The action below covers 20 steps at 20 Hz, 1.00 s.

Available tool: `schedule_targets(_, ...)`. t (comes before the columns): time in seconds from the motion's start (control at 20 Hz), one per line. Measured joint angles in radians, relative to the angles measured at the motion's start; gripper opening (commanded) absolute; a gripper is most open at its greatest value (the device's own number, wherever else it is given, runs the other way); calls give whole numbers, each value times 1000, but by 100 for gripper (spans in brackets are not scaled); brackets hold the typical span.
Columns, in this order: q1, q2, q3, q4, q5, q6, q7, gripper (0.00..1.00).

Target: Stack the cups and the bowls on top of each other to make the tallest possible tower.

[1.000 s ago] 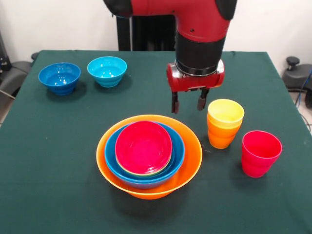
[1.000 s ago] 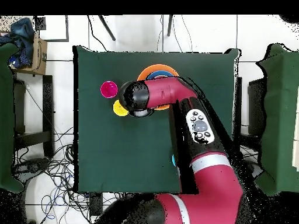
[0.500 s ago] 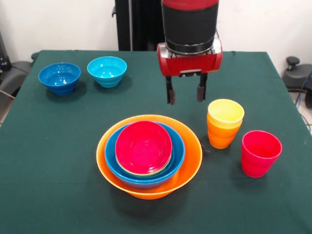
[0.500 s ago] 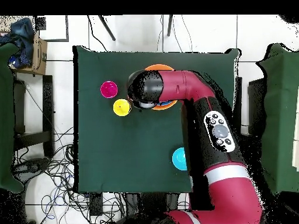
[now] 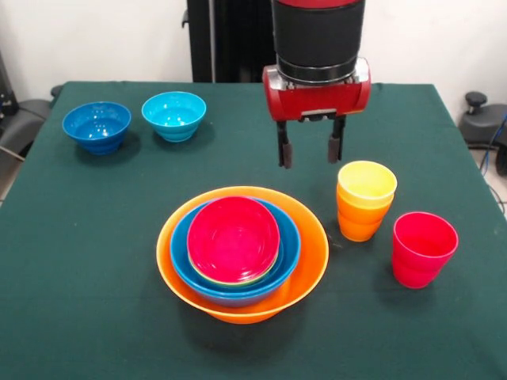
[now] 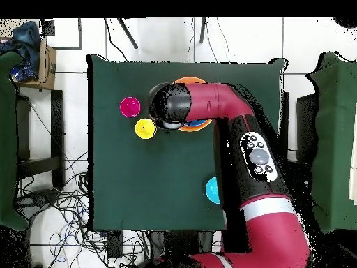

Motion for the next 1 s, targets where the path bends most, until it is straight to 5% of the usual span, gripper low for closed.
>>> schedule_targets(1.0,63,14,-5,-20,-1,0,0,100)
